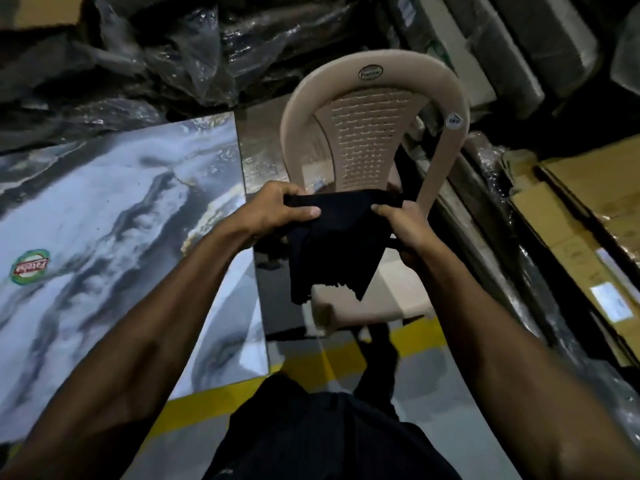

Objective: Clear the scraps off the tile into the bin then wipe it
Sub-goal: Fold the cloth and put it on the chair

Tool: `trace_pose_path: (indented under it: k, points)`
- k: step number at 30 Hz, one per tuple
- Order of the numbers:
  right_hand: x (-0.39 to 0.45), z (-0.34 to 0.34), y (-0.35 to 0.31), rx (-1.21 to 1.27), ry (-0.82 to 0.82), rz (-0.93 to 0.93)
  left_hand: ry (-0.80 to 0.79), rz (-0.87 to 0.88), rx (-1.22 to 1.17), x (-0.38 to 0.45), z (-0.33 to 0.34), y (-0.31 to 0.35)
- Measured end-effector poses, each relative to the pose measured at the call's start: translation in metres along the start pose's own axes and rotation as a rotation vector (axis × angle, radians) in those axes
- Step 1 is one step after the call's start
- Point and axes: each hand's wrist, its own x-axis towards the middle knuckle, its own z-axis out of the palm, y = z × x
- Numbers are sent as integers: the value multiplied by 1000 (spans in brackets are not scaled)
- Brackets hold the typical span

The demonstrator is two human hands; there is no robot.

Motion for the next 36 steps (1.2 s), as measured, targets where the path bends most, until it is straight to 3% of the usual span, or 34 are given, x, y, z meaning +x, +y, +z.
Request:
trace_pose_path:
  k: [5, 9, 13, 20, 36]
  points:
    - [20, -51, -23, -64, -138, -74, 208, -120, -45, 9, 27, 7]
    - [34, -60, -27, -72, -163, -115, 339, -176, 7, 16, 41, 5]
    - [36, -53, -33, -137, -169, -183, 484, -256, -141, 20, 68, 17]
    - [5, -28, -32, -160, -373, -355, 375, -295, -586, 26, 95, 37]
    - [-23, 4, -20, -187, -507, -375, 197, -305, -937, -9, 59, 31]
